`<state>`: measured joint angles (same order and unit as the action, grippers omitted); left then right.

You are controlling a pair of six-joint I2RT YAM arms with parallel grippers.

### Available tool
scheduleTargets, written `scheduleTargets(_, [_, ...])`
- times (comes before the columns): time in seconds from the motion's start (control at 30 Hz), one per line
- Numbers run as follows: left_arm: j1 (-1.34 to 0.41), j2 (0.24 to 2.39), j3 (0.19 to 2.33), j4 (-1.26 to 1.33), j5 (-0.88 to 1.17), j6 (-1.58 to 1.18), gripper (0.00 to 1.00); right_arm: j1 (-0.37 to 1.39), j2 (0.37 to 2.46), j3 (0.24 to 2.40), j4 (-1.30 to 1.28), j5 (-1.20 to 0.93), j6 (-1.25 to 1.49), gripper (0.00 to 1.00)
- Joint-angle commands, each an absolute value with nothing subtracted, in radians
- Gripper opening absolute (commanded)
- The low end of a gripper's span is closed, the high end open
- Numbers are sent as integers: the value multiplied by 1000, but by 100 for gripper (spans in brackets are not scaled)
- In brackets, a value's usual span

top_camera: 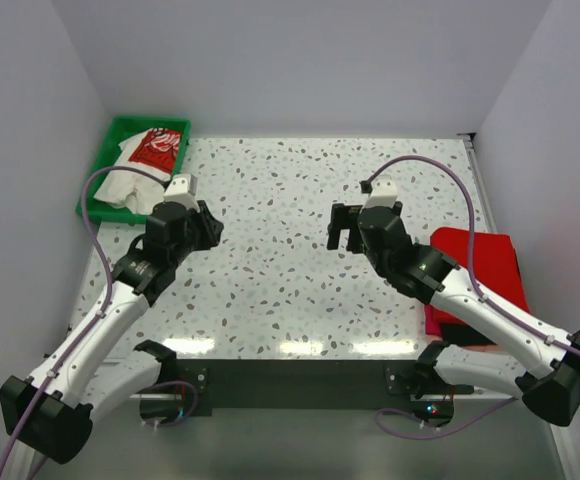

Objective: Fold and stack the t-shirts
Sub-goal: Grab the tshirt from the pile

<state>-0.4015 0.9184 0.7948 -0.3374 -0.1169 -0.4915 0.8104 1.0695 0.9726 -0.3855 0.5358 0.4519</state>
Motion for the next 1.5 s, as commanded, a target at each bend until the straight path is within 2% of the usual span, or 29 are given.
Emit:
scheduleTargets(0.0, [-402,922,842,-295,-124,-480,31,810,1037,965,-360,555,443,99])
scheduleTargets(0.3, [-402,1025,915,-262,-143,-515,39,810,1031,957,-387,506,413,99])
scheduleTargets(0.4, [-387,1155,1006,-276,-222,-517,48,808,1029,956,-400,482,405,99])
scheduleTargets(0.53, [-272,1331,1170,-322,-255,-525,56,810,1023,945,-405,428,402,99])
scheduleTargets(0.67, [-152,1495,1328,-347,-325,-519,68,810,1025,931,-399,396,393,99])
scheduleTargets(0.77, [-72,1641,1478,-362,-443,-502,74,808,1028,936,-407,367,391,99])
scheduleTargets(0.9, [44,1868,1613,-393,-448,-502,77,810,1022,933,-396,319,385,99])
scheduleTargets(1.1, [169,2127,1770,-448,-393,-525,77,810,1023,923,-376,279,377,99])
scheduleTargets(1.3, [204,2241,1795,-420,-341,-534,75,810,1040,920,-373,264,374,99])
scheduleTargets(1.43, [209,2253,1779,-377,-285,-534,61,810,1046,920,-371,258,374,99])
scheduleTargets(1.47, [209,2249,1770,-365,-275,-535,49,810,1046,920,-370,256,376,99])
